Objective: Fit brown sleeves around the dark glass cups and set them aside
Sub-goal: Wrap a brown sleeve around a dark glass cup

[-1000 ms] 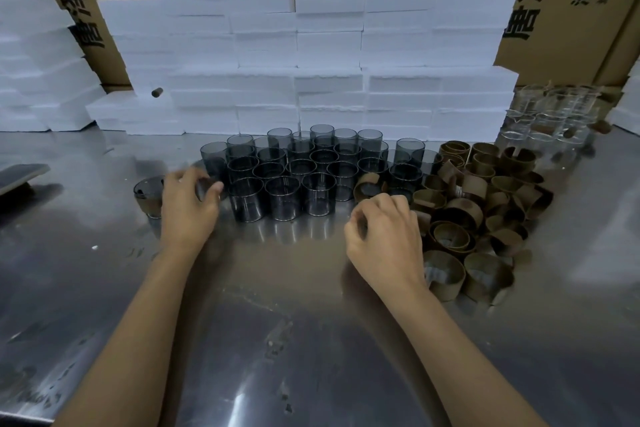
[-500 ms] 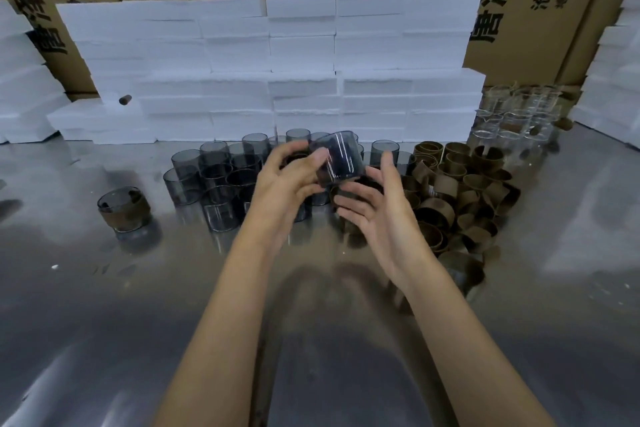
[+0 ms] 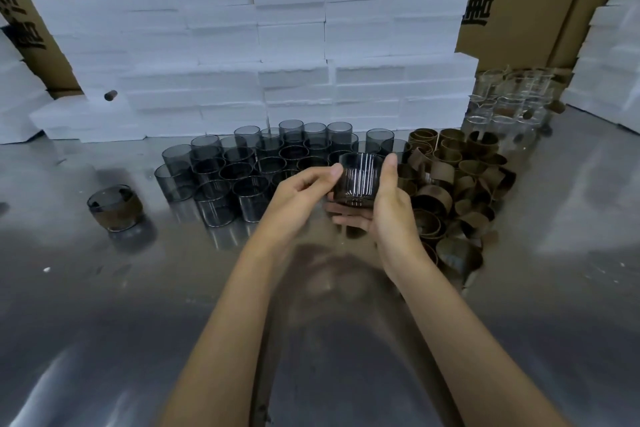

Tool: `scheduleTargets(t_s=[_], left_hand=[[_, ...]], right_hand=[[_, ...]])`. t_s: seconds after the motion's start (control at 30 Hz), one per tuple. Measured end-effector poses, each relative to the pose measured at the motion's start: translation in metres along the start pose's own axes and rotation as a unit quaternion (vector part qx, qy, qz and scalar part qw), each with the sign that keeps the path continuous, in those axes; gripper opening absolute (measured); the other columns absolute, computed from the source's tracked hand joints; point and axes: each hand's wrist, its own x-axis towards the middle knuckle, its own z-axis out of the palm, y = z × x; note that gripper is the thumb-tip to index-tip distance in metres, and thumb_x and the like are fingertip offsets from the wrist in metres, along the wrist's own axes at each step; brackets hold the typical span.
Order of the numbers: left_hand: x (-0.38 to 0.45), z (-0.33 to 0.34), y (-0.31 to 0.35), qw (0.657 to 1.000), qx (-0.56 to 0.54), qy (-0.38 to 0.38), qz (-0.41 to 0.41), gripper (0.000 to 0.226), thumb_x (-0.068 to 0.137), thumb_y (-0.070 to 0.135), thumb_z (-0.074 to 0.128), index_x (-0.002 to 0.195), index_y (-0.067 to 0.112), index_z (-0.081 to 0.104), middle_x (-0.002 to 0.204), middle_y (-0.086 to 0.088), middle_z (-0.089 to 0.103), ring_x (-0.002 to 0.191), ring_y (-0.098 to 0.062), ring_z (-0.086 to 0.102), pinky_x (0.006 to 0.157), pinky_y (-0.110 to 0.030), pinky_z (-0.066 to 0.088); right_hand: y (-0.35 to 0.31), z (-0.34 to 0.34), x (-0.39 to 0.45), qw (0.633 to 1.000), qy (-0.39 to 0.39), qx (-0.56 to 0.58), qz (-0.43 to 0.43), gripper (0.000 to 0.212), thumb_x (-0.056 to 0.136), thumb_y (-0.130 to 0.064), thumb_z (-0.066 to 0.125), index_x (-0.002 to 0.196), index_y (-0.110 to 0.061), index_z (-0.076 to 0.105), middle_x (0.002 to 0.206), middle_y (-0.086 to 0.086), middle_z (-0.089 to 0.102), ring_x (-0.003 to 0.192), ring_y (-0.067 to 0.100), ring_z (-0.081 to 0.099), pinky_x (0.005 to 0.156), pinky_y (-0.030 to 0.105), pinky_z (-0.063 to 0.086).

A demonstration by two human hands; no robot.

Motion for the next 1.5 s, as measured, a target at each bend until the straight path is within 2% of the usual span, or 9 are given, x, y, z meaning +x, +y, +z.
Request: scheduleTargets(t_s=[0.2,0.43,0.53,0.67,0.87,1.0,1.1,1.27,1.5], left_hand=[[0.001,0.002,-0.003,0.994,-0.101,0.026,0.019,0.018,0.100,0.014,0.063,0.115,0.013,0.072,0.104,-0.004,0.074,0.083,-0.012,0.067,0.066,-0.021,0.050],[-0.004,0.020,0.000,0.999,-0.038,0.000,-0.001,0.065,0.075,0.073,0.071,0.116,0.023,0.076,0.112,0.001,0.078,0.109,-0.014,0.072,0.097,-0.036,0.056],[-0.008,0.028,-0.001,0.998,-0.032,-0.057,-0.022,0.075,0.073,0.086,0.063,0.120,0.029,0.074,0.110,0.006,0.078,0.104,-0.007,0.073,0.089,-0.027,0.058],[-0.011,0.030,0.001,0.997,-0.026,-0.077,-0.014,0.069,0.078,0.083,0.055,0.116,0.029,0.075,0.096,0.004,0.079,0.076,-0.003,0.072,0.060,-0.014,0.051],[-0.011,0.029,0.002,0.996,0.006,-0.082,0.031,0.065,0.087,0.077,0.044,0.130,0.033,0.063,0.109,0.013,0.074,0.097,0.003,0.070,0.074,-0.014,0.055],[-0.009,0.030,0.005,1.000,-0.011,0.009,0.021,0.072,0.079,0.069,0.054,0.132,0.021,0.050,0.117,-0.005,0.066,0.096,-0.011,0.071,0.070,-0.024,0.058],[-0.006,0.030,0.005,0.994,-0.005,0.094,0.053,0.053,0.084,0.055,0.065,0.120,0.017,0.055,0.113,-0.015,0.065,0.095,-0.023,0.065,0.084,-0.036,0.056],[-0.004,0.026,0.000,0.988,0.001,0.124,0.089,0.007,0.102,0.028,0.061,0.102,0.022,0.063,0.091,0.004,0.070,0.081,-0.005,0.064,0.071,-0.020,0.053],[-0.005,0.023,0.000,0.996,-0.069,0.046,-0.023,0.059,0.086,0.071,0.062,0.114,0.021,0.077,0.118,-0.002,0.076,0.118,-0.020,0.068,0.111,-0.048,0.047]], right_hand=[[0.003,-0.004,0.001,0.993,0.068,-0.063,-0.068,0.042,0.111,-0.035,0.036,0.093,-0.021,0.071,0.094,0.011,0.077,0.079,0.023,0.078,0.063,0.030,0.062],[0.002,0.001,-0.002,0.983,0.057,-0.134,-0.115,0.052,0.084,-0.070,0.058,0.110,-0.026,0.064,0.097,-0.008,0.070,0.081,-0.008,0.065,0.071,0.017,0.052],[0.002,0.003,-0.007,0.991,-0.005,-0.123,-0.057,0.051,0.072,-0.087,0.057,0.102,-0.046,0.060,0.093,-0.026,0.070,0.087,-0.015,0.065,0.074,0.010,0.051],[0.001,0.003,-0.009,0.992,-0.023,-0.118,-0.035,0.066,0.070,-0.091,0.050,0.111,-0.043,0.068,0.107,-0.010,0.076,0.103,0.009,0.073,0.095,0.045,0.059],[-0.002,0.006,-0.012,0.986,0.009,-0.143,-0.086,0.074,0.086,-0.080,0.033,0.127,-0.028,0.067,0.120,-0.008,0.072,0.116,0.004,0.065,0.108,0.040,0.050],[0.000,0.004,-0.009,0.990,0.019,-0.118,-0.071,0.056,0.103,-0.064,0.028,0.109,-0.028,0.070,0.101,0.007,0.078,0.095,0.022,0.076,0.086,0.052,0.061],[0.003,0.004,-0.007,0.993,0.033,-0.089,-0.066,0.052,0.110,-0.047,0.028,0.114,-0.015,0.068,0.088,0.011,0.078,0.076,0.027,0.078,0.070,0.048,0.065],[0.009,-0.002,-0.004,0.984,0.072,-0.128,-0.099,0.040,0.110,-0.042,0.036,0.106,-0.020,0.070,0.095,0.011,0.077,0.077,0.027,0.077,0.074,0.046,0.064],[0.006,0.005,-0.009,0.980,0.012,-0.183,-0.071,0.065,0.075,-0.081,0.059,0.118,-0.032,0.061,0.104,-0.007,0.071,0.092,0.002,0.069,0.091,0.037,0.058]])
